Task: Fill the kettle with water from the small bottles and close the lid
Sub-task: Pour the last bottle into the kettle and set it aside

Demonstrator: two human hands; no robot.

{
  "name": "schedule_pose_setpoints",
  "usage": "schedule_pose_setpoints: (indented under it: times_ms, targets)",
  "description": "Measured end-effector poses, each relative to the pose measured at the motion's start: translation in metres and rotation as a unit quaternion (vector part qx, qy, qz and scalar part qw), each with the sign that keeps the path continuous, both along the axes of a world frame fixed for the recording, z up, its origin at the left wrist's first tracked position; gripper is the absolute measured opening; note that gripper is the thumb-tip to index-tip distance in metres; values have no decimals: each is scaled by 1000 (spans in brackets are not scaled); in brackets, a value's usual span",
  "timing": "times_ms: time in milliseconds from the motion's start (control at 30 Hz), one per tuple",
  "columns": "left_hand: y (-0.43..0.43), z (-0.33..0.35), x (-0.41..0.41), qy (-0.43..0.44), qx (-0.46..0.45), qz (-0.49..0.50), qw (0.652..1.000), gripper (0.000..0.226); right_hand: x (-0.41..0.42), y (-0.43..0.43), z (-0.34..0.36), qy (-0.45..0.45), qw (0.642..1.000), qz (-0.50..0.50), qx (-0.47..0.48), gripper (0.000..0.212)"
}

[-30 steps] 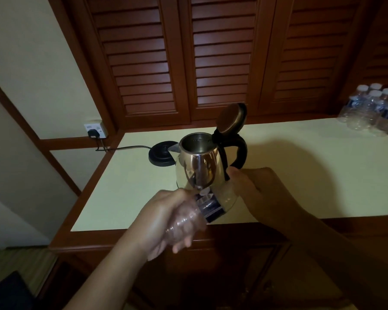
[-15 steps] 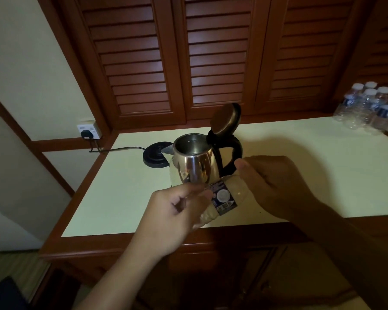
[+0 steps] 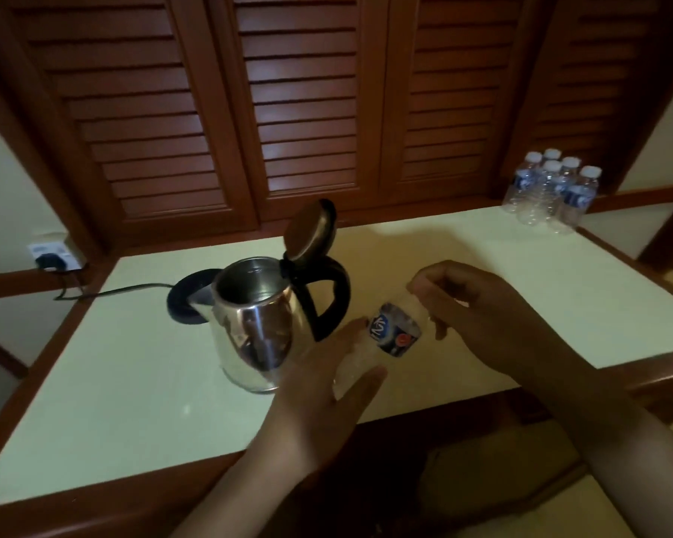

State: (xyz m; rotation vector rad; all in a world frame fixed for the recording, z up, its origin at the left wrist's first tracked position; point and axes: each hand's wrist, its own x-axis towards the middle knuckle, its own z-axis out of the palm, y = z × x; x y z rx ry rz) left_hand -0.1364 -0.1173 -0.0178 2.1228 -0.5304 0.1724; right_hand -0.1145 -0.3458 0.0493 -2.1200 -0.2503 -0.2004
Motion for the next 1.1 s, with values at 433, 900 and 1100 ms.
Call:
schedule_pose_setpoints:
  times_ms: [433,900,1100]
  targets:
    - [-187,-6,122,46,-20,-84,995,58,70,-168,-14,-44,994,-65,73,29]
    - [-414,-28,262,112,-102,8,988,40,199,-389,-85,-10,958,-208,196,7]
    - [-470,-42,302,121,-79,48,988,53,237,-429,-110,-42,941,-291,167,32]
